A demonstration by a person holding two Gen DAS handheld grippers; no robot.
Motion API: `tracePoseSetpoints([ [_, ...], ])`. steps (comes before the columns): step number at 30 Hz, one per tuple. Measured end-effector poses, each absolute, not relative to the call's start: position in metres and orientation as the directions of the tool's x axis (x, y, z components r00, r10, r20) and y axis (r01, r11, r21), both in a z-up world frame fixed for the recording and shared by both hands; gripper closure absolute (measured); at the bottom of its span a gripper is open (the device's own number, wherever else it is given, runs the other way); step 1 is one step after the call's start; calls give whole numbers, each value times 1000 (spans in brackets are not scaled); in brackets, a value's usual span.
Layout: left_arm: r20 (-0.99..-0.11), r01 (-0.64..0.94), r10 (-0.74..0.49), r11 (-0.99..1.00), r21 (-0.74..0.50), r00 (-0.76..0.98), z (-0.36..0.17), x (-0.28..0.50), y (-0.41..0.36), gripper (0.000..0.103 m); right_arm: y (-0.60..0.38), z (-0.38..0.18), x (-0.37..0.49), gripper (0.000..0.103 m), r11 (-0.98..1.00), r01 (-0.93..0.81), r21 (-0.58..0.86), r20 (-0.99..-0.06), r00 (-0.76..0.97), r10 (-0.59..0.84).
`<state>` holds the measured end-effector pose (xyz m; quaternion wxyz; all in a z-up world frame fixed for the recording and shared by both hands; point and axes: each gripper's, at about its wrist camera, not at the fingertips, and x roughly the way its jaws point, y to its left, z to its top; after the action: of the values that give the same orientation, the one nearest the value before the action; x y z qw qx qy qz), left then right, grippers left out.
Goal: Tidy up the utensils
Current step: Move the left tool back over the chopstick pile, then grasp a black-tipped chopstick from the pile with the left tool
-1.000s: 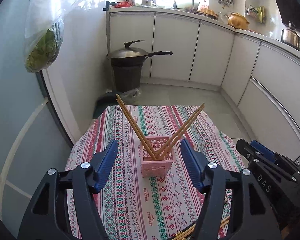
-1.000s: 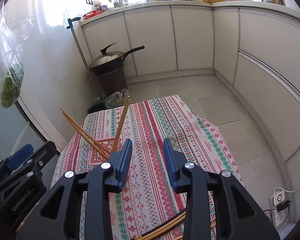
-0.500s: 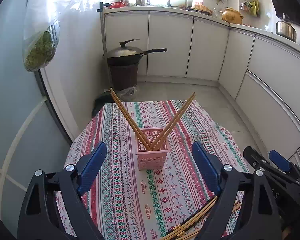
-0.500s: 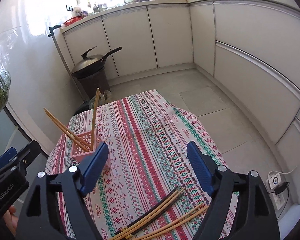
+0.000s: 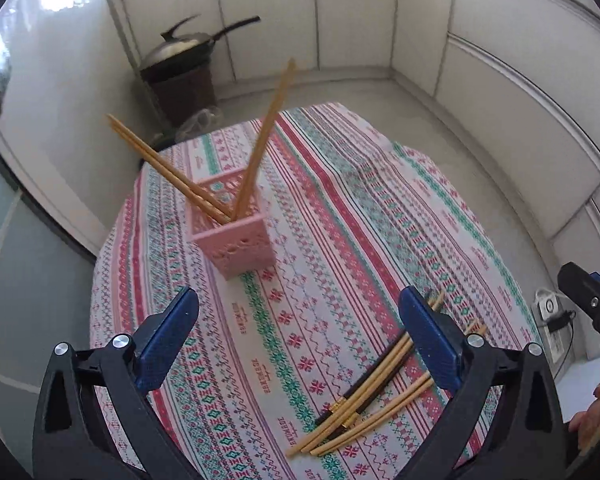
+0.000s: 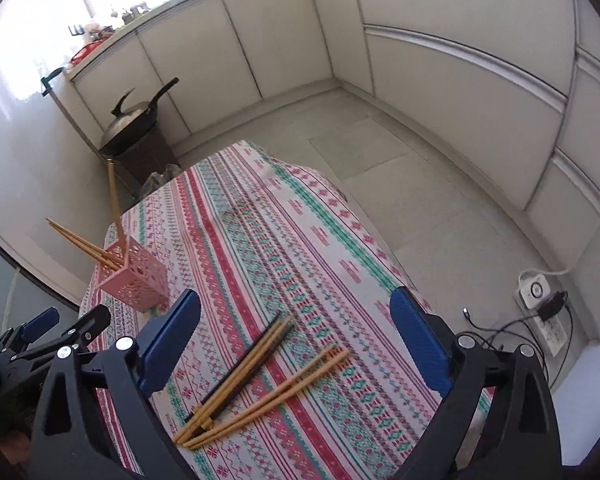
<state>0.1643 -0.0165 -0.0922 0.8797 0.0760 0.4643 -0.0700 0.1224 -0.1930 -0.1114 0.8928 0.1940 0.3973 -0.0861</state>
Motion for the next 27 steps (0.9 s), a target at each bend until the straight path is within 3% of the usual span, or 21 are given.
tracePoseSetpoints([
  [4,-912,290,-100,957,21,397,-128,181,-48,7,-224,-133,101,10,879,367,305,-790,613,18],
  [10,-963,339,-99,941,-9,250,-171,206,-86,8,-256,-169,83,10,814,440,379,-849,515,117],
  [19,-984,362,-65,932,-1,166,-206,224,-112,28,-278,-192,83,10,735,492,467,-852,472,226],
  [21,-984,377,-53,926,16,172,-209,225,-117,44,-276,-195,85,10,731,490,475,-852,462,244],
  [27,-987,387,-43,922,19,152,-225,231,-122,55,-275,-198,87,10,729,488,479,-854,452,258],
])
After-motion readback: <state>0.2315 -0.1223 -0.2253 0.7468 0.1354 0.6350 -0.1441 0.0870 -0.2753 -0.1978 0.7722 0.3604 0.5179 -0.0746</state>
